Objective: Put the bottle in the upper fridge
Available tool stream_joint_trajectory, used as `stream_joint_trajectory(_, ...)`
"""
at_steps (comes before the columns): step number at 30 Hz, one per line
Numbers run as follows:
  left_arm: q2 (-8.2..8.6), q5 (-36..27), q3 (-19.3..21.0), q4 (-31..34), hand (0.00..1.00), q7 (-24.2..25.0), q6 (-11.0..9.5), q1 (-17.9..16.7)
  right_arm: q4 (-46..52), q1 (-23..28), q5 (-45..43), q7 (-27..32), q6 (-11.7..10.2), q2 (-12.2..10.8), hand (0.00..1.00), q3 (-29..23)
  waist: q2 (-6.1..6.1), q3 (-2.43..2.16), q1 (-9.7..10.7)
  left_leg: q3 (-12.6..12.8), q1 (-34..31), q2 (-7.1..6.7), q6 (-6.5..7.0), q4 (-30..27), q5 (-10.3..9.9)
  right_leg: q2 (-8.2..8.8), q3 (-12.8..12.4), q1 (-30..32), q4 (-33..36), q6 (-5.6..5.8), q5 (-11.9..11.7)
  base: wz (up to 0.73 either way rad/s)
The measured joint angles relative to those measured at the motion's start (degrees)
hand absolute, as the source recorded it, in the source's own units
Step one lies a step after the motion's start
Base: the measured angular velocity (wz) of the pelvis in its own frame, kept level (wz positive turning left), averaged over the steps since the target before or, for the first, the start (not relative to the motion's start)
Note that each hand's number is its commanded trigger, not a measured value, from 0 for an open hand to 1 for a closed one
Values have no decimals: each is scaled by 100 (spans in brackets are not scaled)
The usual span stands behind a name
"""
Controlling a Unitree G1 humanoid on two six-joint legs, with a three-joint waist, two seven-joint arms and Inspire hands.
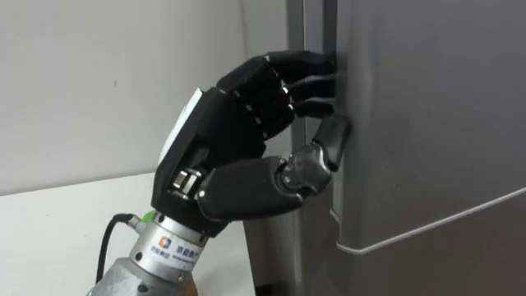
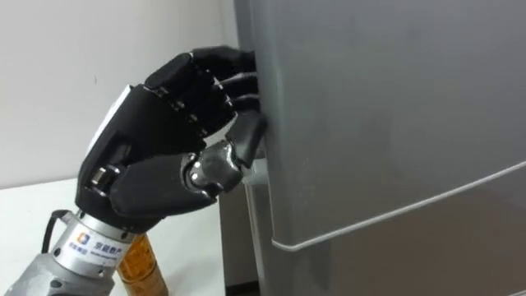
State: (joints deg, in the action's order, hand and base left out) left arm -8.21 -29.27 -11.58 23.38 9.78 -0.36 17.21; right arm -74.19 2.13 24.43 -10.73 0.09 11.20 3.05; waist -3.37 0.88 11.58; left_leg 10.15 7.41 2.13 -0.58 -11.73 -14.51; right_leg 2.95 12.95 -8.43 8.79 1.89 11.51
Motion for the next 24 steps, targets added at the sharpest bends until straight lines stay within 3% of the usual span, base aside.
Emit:
stream_joint_trajectory(1,3,7,7,-27,83,-4,39,1,0,-14,0,-1,0,7,0,14,-9,4,8,0,-2,-1,0,0,0,0,-2,2,0,0,-1,0)
stream_joint_trajectory(3,8,6,-27,-66,68,-4,86,1,0,-33,0,-4,1,12,0,19,-25,14,38,0,-9,0,0,0,0,-2,-2,8,-1,0,-1,0)
stream_joint_trajectory(4,22,7,-42,-66,51,-3,102,1,1,-35,5,-4,1,16,0,18,-32,15,55,0,-16,2,0,0,0,-3,-1,13,-1,0,-1,0)
stream_joint_trajectory(5,18,7,-61,-67,12,5,128,1,0,-33,9,-4,1,17,0,17,-35,16,59,0,-16,4,0,0,0,-5,-2,12,-1,0,-1,0)
stream_joint_trajectory(6,-26,6,-120,-85,0,92,185,-7,1,-31,14,-4,1,21,0,17,-38,18,57,0,-18,5,0,0,0,-6,-1,14,-1,0,-1,0)
stream_joint_trajectory(13,-8,-57,-376,-68,0,613,174,-11,2,-38,14,-2,3,20,0,21,-35,13,58,1,-19,1,0,0,0,-3,-5,14,2,0,-4,0)
stream_joint_trajectory(24,2,-263,-652,-70,0,826,255,-11,5,-22,26,8,4,32,0,35,-31,12,81,3,10,12,0,-67,0,-5,-15,-26,25,-11,-17,0)
